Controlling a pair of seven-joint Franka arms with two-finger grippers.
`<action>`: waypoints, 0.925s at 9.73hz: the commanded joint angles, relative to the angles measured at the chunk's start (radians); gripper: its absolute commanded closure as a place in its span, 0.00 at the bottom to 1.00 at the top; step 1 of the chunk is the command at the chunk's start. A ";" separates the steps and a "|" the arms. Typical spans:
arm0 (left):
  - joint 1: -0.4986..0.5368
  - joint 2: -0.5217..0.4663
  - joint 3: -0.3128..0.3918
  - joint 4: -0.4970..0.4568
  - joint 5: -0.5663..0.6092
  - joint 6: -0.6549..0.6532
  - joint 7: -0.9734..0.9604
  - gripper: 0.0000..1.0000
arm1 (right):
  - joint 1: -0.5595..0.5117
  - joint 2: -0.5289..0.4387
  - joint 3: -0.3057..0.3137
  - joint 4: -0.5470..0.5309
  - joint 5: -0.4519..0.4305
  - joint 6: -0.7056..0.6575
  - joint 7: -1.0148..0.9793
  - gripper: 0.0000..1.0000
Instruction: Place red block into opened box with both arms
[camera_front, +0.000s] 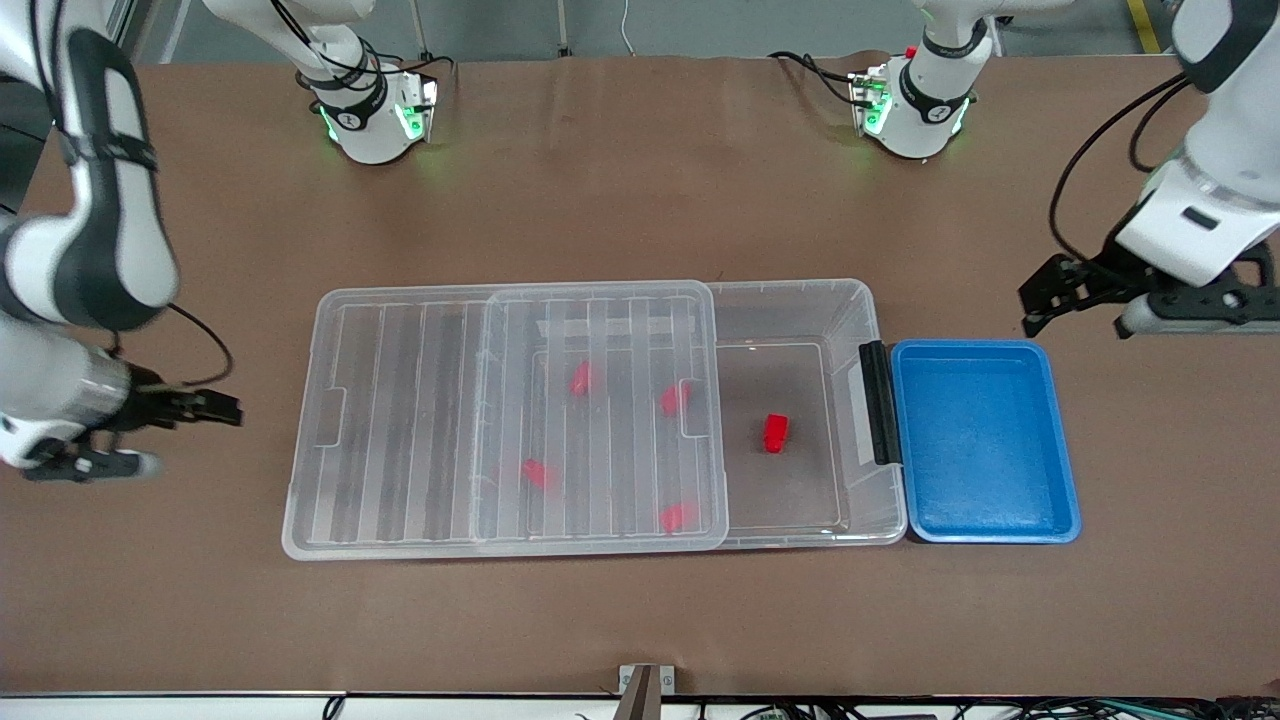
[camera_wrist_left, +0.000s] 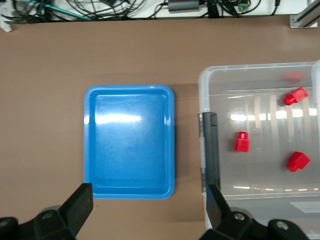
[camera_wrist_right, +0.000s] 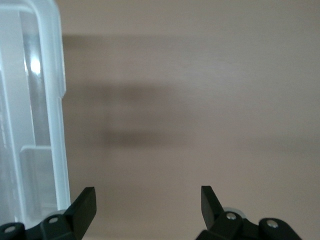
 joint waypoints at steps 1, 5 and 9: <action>-0.005 -0.028 0.033 -0.068 -0.018 0.002 0.025 0.00 | 0.011 0.040 0.034 0.021 0.004 0.010 -0.037 0.79; -0.005 0.000 0.039 -0.067 -0.018 -0.013 -0.002 0.00 | 0.037 0.050 0.035 0.015 0.015 0.004 -0.026 0.96; -0.002 0.002 0.045 0.004 -0.032 -0.138 -0.046 0.00 | 0.037 0.060 0.087 0.020 0.054 0.002 -0.009 0.96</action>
